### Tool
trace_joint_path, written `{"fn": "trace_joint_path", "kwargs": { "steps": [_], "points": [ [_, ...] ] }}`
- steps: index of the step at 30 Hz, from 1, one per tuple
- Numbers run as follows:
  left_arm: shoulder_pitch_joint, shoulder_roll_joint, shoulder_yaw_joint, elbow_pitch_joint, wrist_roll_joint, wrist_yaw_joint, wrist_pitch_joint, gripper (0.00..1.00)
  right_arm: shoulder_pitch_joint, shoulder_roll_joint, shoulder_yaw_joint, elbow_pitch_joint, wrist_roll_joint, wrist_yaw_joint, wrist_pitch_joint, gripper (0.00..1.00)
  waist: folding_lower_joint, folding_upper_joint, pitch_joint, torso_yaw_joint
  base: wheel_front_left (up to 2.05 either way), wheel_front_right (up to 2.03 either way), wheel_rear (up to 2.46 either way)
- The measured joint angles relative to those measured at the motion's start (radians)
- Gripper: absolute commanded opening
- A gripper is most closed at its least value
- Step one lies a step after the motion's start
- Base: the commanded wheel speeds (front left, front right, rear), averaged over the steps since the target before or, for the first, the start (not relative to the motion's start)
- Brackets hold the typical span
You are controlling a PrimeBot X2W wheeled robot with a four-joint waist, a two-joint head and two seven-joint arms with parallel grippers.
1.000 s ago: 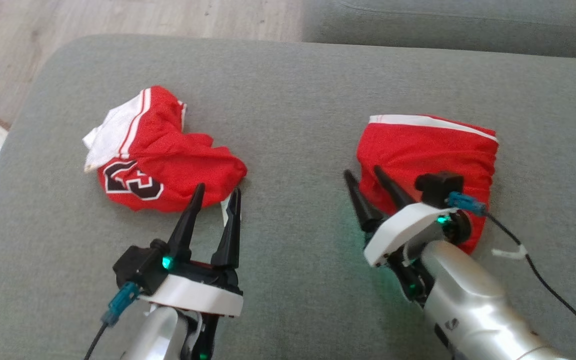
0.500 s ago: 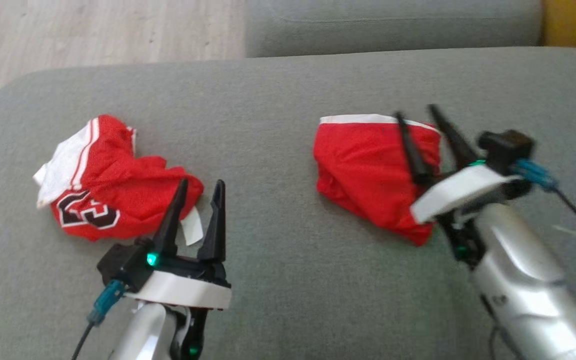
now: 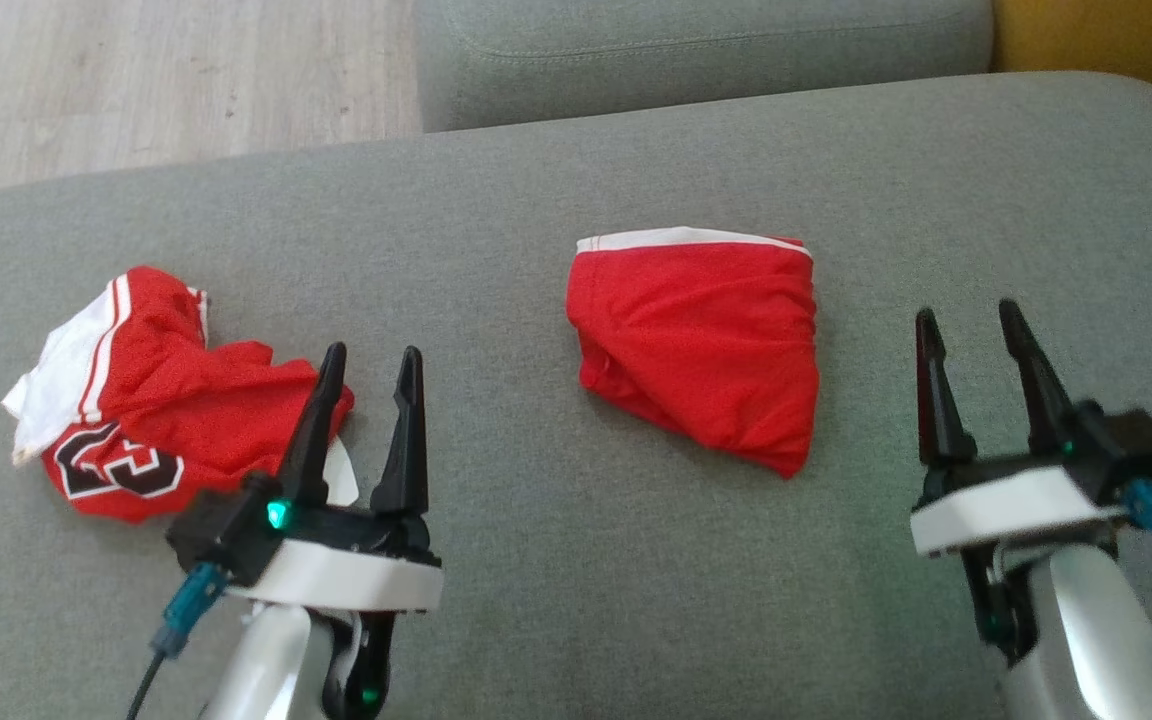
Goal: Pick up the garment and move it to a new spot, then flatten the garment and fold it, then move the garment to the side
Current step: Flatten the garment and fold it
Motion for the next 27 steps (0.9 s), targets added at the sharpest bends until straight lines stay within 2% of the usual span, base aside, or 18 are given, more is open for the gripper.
{"fn": "trace_joint_path", "kwargs": {
  "steps": [3,10,11,12,18,27],
  "points": [
    [0.020,0.000,0.001,-0.006,0.012,0.000,0.000,1.00,0.053,0.012,-0.015,-0.038,-0.016,0.000,0.000,1.00,0.0000,0.0000,0.003,-0.006,0.00,0.00,0.00],
    [0.036,0.000,0.001,-0.012,0.016,0.000,0.000,1.00,0.067,0.023,-0.019,-0.070,-0.013,0.000,0.000,1.00,0.0000,0.0000,0.014,-0.005,0.00,0.00,0.00],
    [0.036,0.000,0.000,-0.016,0.016,0.000,0.000,1.00,0.066,0.023,-0.018,-0.073,-0.006,0.000,0.000,0.47,0.0000,0.0000,0.018,-0.002,0.00,0.00,0.00],
    [0.034,0.000,-0.002,-0.017,0.015,0.000,0.000,1.00,0.064,0.023,-0.019,-0.073,-0.006,0.000,0.000,0.00,0.0000,0.0000,0.023,0.001,0.00,0.00,0.00],
    [0.006,0.000,-0.021,-0.023,0.015,0.000,0.000,1.00,-0.017,0.023,-0.013,-0.021,-0.012,0.000,0.000,0.00,0.0002,0.0000,0.066,0.038,0.00,0.00,0.00],
    [-0.056,-0.001,-0.075,-0.023,0.004,0.000,0.000,1.00,-0.251,0.021,-0.052,0.317,-0.061,0.000,0.000,0.00,0.0002,0.0000,0.152,0.143,0.00,0.00,0.00]
  ]
}}
